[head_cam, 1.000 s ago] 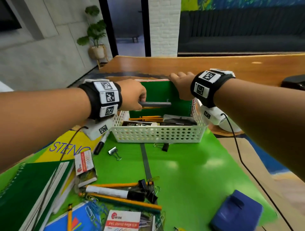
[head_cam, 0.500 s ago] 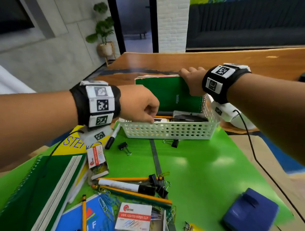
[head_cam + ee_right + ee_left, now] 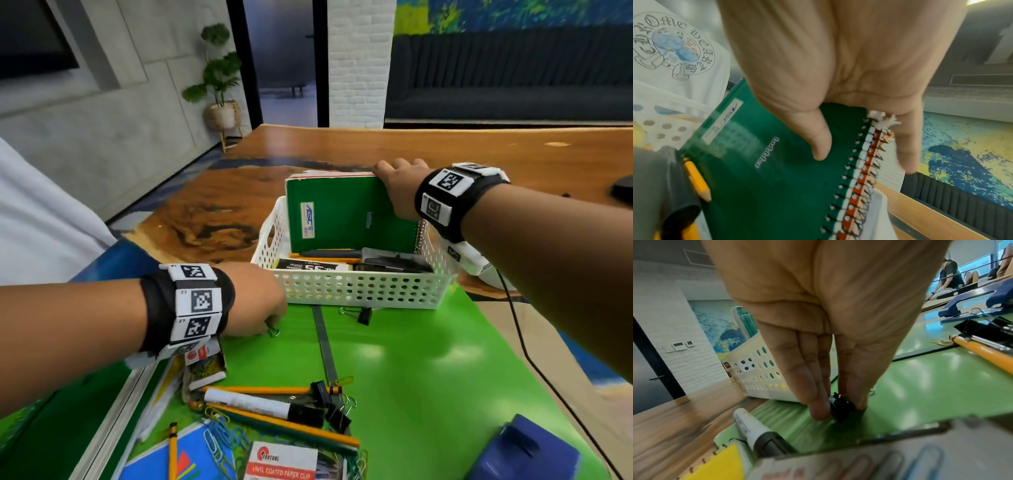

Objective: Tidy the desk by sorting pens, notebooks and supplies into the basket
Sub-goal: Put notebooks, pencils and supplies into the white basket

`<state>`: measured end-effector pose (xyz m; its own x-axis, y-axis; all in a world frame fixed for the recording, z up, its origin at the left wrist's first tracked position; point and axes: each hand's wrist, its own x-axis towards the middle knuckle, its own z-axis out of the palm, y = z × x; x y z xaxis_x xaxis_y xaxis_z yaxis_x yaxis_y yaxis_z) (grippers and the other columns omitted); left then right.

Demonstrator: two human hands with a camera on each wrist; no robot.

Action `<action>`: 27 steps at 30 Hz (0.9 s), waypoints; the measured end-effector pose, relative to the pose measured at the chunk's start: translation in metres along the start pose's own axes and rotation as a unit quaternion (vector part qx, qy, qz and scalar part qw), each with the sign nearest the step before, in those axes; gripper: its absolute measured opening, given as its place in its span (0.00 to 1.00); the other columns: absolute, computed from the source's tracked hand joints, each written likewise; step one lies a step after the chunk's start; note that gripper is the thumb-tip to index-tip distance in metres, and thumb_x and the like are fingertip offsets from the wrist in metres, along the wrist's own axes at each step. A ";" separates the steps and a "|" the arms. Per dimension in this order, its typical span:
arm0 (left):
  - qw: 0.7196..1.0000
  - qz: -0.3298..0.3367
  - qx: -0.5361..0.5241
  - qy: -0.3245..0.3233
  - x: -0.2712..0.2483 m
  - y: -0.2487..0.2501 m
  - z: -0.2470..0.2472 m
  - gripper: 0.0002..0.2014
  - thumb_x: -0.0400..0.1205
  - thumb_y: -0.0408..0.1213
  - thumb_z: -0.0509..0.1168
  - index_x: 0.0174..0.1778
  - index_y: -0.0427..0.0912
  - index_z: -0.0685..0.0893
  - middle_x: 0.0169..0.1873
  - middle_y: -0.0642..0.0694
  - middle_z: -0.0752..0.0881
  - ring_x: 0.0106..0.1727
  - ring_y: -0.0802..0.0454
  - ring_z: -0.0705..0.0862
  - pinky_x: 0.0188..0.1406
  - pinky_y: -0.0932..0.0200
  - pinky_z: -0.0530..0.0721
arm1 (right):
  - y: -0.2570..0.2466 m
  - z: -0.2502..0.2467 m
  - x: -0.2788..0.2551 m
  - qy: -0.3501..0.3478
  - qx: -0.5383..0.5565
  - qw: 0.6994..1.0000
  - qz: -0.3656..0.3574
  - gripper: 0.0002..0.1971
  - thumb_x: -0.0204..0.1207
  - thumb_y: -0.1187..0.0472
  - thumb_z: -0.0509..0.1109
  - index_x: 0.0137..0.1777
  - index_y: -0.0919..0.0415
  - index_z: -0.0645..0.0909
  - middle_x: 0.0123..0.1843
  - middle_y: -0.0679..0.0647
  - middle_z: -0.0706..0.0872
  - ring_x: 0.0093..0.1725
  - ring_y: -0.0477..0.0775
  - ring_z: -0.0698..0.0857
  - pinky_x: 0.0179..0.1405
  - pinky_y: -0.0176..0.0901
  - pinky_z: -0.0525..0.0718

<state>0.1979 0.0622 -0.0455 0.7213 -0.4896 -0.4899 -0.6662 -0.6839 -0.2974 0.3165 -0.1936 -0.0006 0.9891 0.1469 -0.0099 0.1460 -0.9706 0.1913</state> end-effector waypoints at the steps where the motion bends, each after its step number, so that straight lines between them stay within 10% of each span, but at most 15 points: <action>1: 1.000 0.005 -0.005 0.002 0.000 -0.001 0.000 0.09 0.82 0.45 0.66 0.55 0.52 0.87 0.48 0.55 0.87 0.45 0.50 0.83 0.41 0.60 0.78 | -0.001 -0.002 -0.001 -0.002 -0.006 1.000 0.005 0.41 0.77 0.70 0.68 0.85 0.48 0.54 0.73 0.61 0.72 0.71 0.68 0.72 0.61 0.61 0.79; 6: 0.977 0.025 -0.187 0.096 -0.007 -0.010 -0.020 0.06 0.76 0.49 0.73 0.45 0.54 0.88 0.38 0.60 0.88 0.36 0.66 0.83 0.40 0.68 0.81 | -0.003 -0.015 -0.009 0.040 -0.039 0.996 0.064 0.39 0.74 0.65 0.73 0.81 0.46 0.59 0.76 0.60 0.68 0.77 0.69 0.66 0.68 0.81 0.72; 12: 0.879 -0.030 -0.407 0.246 0.002 -0.038 -0.054 0.03 0.76 0.37 0.77 0.41 0.48 0.88 0.33 0.54 0.91 0.33 0.60 0.90 0.34 0.71 0.83 | -0.008 -0.034 -0.044 0.157 -0.043 0.987 -0.019 0.15 0.78 0.64 0.64 0.65 0.57 0.75 0.59 0.59 0.79 0.56 0.62 0.79 0.50 0.58 0.83; 17: 0.832 -0.105 -0.466 0.283 0.033 -0.051 -0.037 0.04 0.78 0.36 0.75 0.45 0.41 0.88 0.37 0.50 0.90 0.31 0.61 0.89 0.33 0.62 0.87 | -0.041 -0.037 -0.092 0.055 0.068 0.991 -0.098 0.04 0.79 0.61 0.66 0.45 0.55 0.82 0.40 0.53 0.84 0.40 0.56 0.84 0.42 0.48 0.87; 27: 0.839 -0.202 -0.399 0.310 0.046 -0.041 -0.026 0.24 0.81 0.37 0.68 0.75 0.49 0.76 0.73 0.41 0.71 0.72 0.43 0.74 0.71 0.52 0.73 | -0.078 0.023 -0.142 -0.186 -0.123 0.937 -0.271 0.14 0.84 0.65 0.60 0.63 0.65 0.84 0.56 0.59 0.86 0.49 0.62 0.86 0.45 0.50 0.85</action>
<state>0.2632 0.0542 -0.0344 0.9824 -0.1485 0.1134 -0.1832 -0.8849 0.4282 0.1650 -0.1427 -0.0363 0.7161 0.4836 -0.5033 0.6644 -0.6933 0.2792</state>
